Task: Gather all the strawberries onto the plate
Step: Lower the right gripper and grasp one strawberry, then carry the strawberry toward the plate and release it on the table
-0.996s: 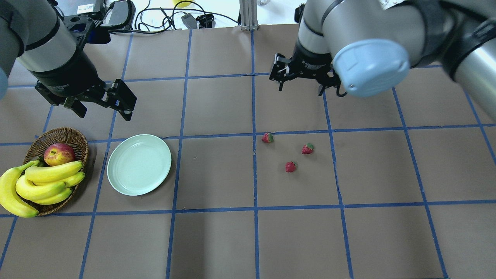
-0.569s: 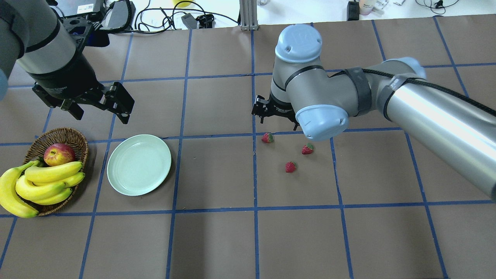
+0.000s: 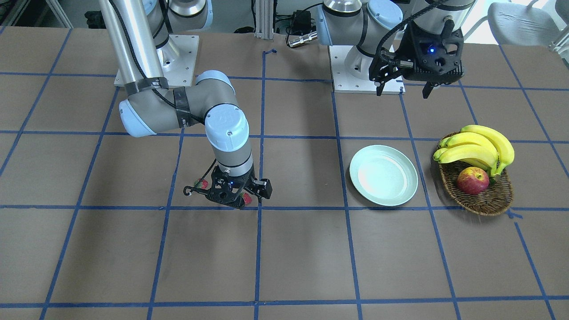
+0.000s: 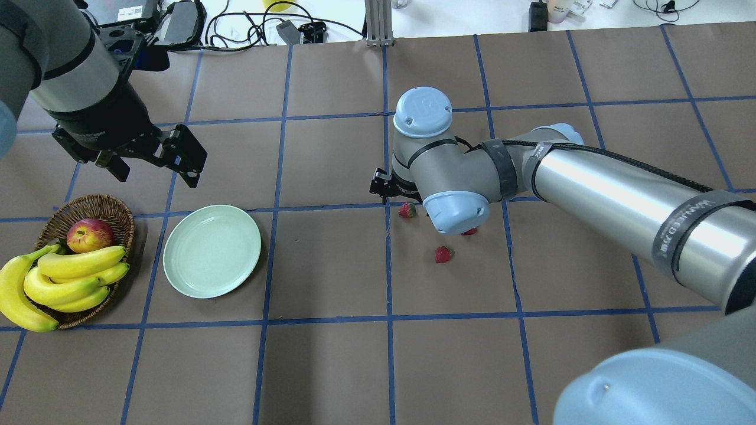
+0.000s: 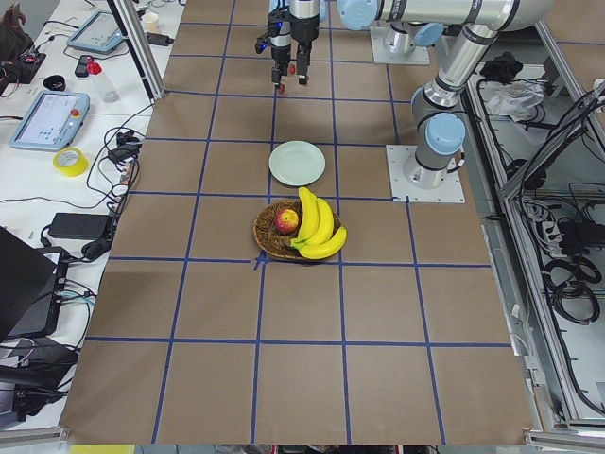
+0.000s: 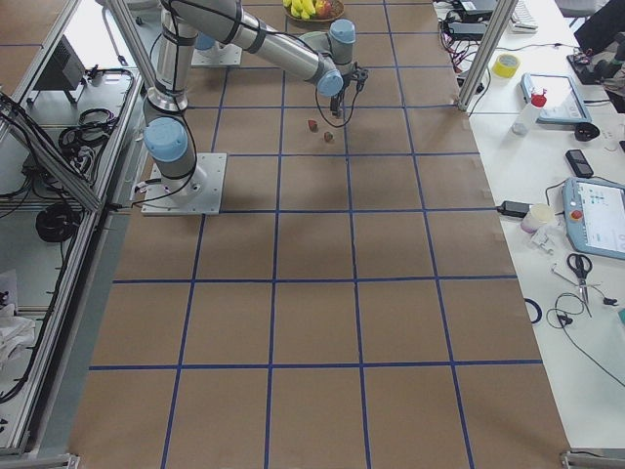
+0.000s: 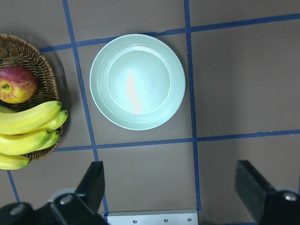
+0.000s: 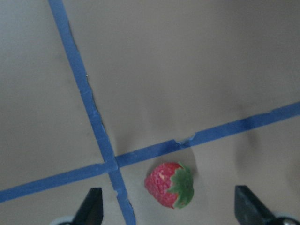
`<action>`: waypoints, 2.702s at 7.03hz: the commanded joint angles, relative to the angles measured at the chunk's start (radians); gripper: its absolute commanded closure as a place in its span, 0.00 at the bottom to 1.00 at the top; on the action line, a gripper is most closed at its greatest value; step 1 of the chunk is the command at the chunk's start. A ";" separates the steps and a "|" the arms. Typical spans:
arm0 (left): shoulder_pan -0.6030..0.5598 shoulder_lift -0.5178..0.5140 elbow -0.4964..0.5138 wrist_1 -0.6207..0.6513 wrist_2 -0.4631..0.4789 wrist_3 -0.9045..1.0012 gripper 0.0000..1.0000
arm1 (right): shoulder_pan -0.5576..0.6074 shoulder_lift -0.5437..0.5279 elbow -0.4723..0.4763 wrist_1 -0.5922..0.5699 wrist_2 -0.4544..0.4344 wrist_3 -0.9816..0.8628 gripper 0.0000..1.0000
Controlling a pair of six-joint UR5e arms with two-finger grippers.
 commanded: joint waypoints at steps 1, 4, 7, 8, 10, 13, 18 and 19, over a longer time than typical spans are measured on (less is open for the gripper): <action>-0.001 0.002 -0.001 -0.002 0.003 0.000 0.00 | 0.001 0.028 0.001 -0.020 0.000 0.000 0.30; -0.001 0.004 -0.003 -0.010 0.003 0.000 0.00 | 0.001 0.021 -0.011 -0.014 0.010 0.000 1.00; 0.003 0.004 0.003 -0.005 0.005 0.000 0.00 | 0.089 -0.004 -0.015 -0.021 0.145 0.136 1.00; 0.003 0.004 0.002 -0.005 0.005 0.000 0.00 | 0.134 0.005 -0.017 -0.021 0.147 0.166 1.00; 0.005 -0.001 -0.001 0.001 0.003 0.002 0.00 | 0.168 0.028 -0.015 -0.024 0.120 0.192 0.93; 0.000 0.002 -0.003 -0.009 0.005 0.000 0.00 | 0.163 0.001 -0.022 -0.023 0.028 0.172 0.00; 0.000 -0.001 -0.004 -0.007 0.005 0.000 0.00 | -0.005 -0.183 0.116 0.177 -0.103 0.068 0.01; 0.000 -0.001 -0.004 0.002 0.002 0.002 0.00 | -0.018 -0.185 0.180 0.117 -0.109 0.069 0.01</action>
